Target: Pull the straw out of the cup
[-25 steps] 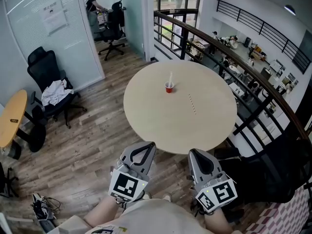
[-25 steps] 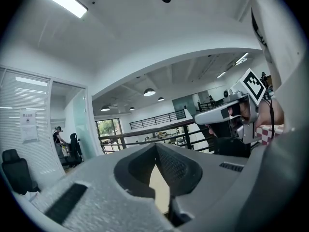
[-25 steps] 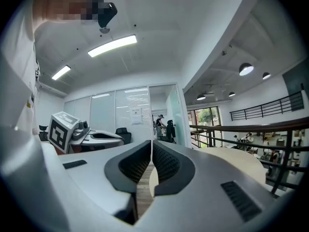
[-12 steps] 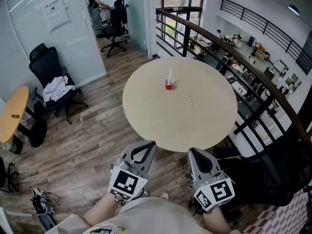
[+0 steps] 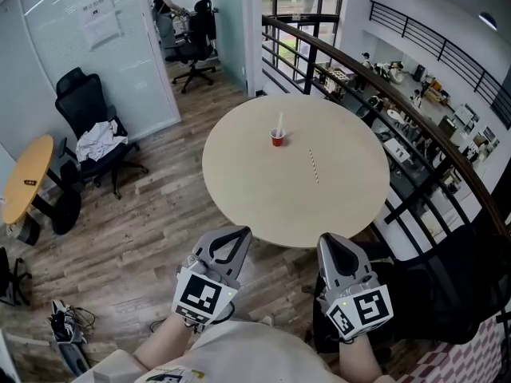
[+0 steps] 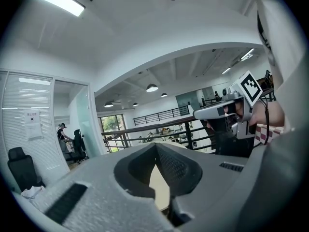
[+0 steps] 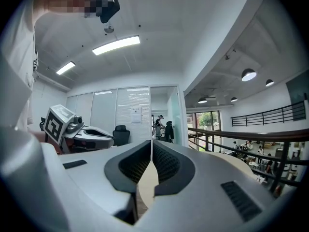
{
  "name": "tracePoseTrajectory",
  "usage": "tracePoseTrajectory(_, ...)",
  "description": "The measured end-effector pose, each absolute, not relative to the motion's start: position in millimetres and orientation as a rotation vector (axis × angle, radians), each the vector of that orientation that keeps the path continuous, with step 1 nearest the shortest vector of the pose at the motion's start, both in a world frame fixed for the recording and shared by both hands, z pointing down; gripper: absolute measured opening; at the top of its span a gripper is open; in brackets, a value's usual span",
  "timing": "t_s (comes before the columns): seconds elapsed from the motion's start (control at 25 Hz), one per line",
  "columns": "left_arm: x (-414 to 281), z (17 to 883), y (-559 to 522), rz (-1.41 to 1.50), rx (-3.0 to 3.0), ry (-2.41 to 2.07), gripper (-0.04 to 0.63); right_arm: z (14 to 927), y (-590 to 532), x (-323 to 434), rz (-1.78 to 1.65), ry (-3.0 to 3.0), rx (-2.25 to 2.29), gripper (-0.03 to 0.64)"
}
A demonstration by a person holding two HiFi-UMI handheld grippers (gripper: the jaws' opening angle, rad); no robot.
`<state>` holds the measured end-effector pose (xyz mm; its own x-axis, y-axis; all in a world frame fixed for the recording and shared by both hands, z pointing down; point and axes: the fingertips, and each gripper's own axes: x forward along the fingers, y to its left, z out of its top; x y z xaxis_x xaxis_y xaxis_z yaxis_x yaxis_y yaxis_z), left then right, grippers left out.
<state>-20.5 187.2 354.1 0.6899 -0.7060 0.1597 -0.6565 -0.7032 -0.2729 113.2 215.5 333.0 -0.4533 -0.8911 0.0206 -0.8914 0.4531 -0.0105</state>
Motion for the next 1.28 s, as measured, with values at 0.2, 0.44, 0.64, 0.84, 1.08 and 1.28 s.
tracePoseTrajectory(0.2,-14,353,192,-0.37,-2.704,1.125,0.012,330,225,116,0.007,-2.689,1.612,0.029)
tracePoseTrajectory(0.44,-2,349,195,-0.368,-2.701,1.113,0.012,328,228,119,0.007,-2.707,1.594,0.029)
tracePoseTrajectory(0.64,2,352,193,-0.365,-2.698,1.125,0.012,333,225,122,0.014,-2.712,1.578,0.029)
tracePoseTrajectory(0.84,1,357,185,-0.359,-2.697,1.139,0.012,339,215,123,0.015,-2.706,1.569,0.029)
tracePoseTrajectory(1.08,-2,358,166,-0.342,-2.671,1.139,0.012,342,195,119,0.0,-2.697,1.572,0.029)
tracePoseTrajectory(1.28,-5,358,141,-0.317,-2.696,1.135,0.012,341,173,112,-0.003,-2.682,1.57,0.029)
